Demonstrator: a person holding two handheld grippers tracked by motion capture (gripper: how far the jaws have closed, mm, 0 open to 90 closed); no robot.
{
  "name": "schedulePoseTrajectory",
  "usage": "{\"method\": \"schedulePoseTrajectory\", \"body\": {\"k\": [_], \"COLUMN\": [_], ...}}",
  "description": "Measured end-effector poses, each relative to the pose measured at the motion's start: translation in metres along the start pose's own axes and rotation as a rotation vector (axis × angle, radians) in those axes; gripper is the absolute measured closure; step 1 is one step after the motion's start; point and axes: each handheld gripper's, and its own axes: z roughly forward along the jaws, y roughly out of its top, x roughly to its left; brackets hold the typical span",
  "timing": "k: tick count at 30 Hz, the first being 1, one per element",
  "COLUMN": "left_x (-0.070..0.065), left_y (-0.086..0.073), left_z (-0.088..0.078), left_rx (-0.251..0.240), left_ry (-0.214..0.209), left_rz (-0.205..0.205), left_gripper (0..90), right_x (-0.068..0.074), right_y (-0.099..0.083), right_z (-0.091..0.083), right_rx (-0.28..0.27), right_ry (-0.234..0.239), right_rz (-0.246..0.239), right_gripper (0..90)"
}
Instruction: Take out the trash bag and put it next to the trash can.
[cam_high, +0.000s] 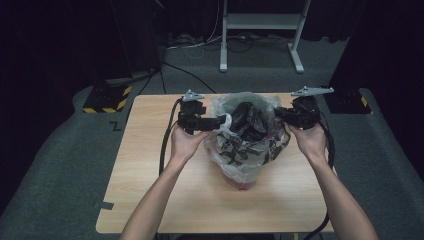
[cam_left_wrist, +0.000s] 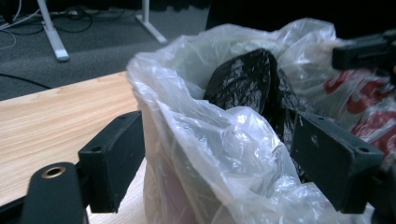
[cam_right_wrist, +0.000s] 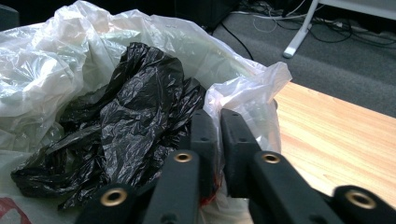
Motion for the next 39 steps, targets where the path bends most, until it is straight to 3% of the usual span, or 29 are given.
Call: {"method": "schedulePoseTrajectory", "body": {"k": [3, 7, 9, 17, 23, 27, 30, 33, 39], "left_x": [-0.004, -0.009, -0.009, -0.01, -0.008, -0.011, -0.019, -0.026, -0.045], "left_y": [-0.003, -0.004, -0.005, -0.003, 0.0, 0.001, 0.003, 0.003, 0.0], "left_z": [0.005, 0.01, 0.012, 0.02, 0.022, 0.021, 0.018, 0.018, 0.023], "left_rx": [0.028, 0.026, 0.029, 0.084, 0.118, 0.098, 0.072, 0.091, 0.096], "left_ry": [0.022, 0.046, 0.054, 0.085, 0.075, 0.053, -0.012, -0.086, -0.16], "left_rz": [0.056, 0.085, 0.092, 0.121, 0.125, 0.102, 0.091, 0.073, 0.101], "left_gripper": [26.1, 38.1, 43.5, 68.2, 86.3, 88.6, 88.6, 88.6, 88.6], "right_x": [-0.001, -0.003, -0.004, -0.006, -0.003, -0.002, 0.001, 0.007, 0.023], "right_y": [0.0, 0.001, 0.001, 0.002, 0.005, 0.006, 0.009, 0.014, 0.026], "right_z": [0.0, 0.0, 0.001, 0.008, 0.008, 0.006, 0.005, 0.004, 0.007], "right_rx": [-0.001, -0.008, 0.005, 0.048, 0.067, 0.054, 0.043, 0.028, 0.013], "right_ry": [-0.013, -0.023, -0.022, -0.027, -0.018, -0.011, 0.015, 0.047, 0.092], "right_rz": [0.007, 0.025, 0.033, 0.029, 0.008, 0.005, 0.009, 0.003, -0.016], "right_gripper": [70.8, 58.1, 57.2, 69.7, 83.9, 88.5, 88.8, 88.7, 88.7]}}
